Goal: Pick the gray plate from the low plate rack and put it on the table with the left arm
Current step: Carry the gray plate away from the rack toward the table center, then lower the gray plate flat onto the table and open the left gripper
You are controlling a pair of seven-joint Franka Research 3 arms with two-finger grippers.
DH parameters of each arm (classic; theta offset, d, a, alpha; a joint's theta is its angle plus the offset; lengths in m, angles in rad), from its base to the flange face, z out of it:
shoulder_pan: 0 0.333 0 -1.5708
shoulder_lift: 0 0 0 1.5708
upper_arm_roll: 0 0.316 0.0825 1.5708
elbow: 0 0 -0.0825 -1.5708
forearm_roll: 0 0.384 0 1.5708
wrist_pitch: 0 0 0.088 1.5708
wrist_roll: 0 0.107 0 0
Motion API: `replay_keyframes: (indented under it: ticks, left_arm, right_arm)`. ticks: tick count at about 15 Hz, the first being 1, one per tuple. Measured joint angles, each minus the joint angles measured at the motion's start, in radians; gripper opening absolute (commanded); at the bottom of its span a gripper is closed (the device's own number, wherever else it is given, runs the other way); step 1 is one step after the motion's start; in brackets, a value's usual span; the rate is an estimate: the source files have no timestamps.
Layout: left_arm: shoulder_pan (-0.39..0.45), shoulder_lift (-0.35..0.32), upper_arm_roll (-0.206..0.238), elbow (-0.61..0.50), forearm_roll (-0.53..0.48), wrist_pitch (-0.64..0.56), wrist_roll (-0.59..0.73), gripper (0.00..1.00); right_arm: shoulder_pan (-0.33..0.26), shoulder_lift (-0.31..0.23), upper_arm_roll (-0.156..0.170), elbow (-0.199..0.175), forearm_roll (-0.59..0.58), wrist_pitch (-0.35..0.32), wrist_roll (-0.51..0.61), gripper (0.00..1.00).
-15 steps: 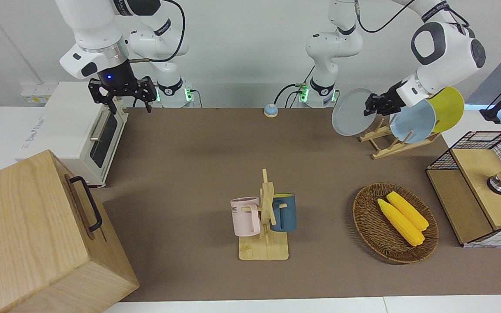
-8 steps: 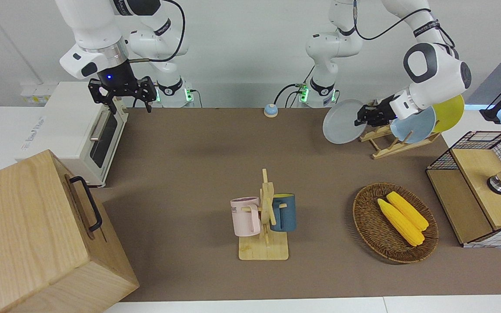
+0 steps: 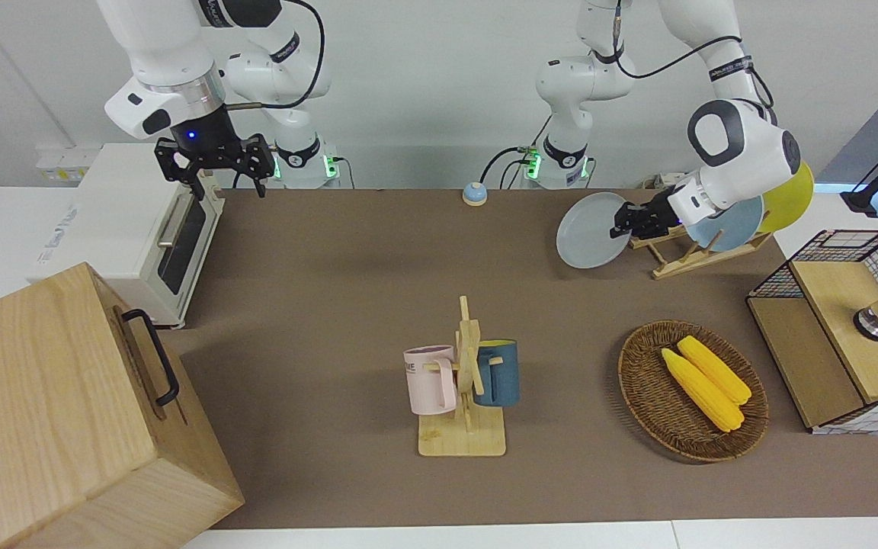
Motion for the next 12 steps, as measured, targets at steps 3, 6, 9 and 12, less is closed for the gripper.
replay_keyframes:
  ticks: [3,6,9,12]
  left_arm:
    - [0.0,0.011,-0.001,-0.03,-0.018,0.037,0.034,0.0]
    - [0.0,0.02,-0.001,-0.045,-0.026,0.065,0.048,0.0]
    - [0.0,0.026,-0.002,-0.068,-0.048,0.091,0.084,0.0]
    - [0.001,0.033,-0.001,-0.081,-0.057,0.115,0.106,0.0]
  right_arm:
    - [0.0,0.0,0.0,0.0,0.0,0.0,0.0,0.983]
    - [0.0,0.0,0.0,0.0,0.0,0.0,0.0,0.983]
    - [0.0,0.0,0.0,0.0,0.0,0.0,0.0,0.983]
    - [0.0,0.0,0.0,0.0,0.0,0.0,0.0,0.983]
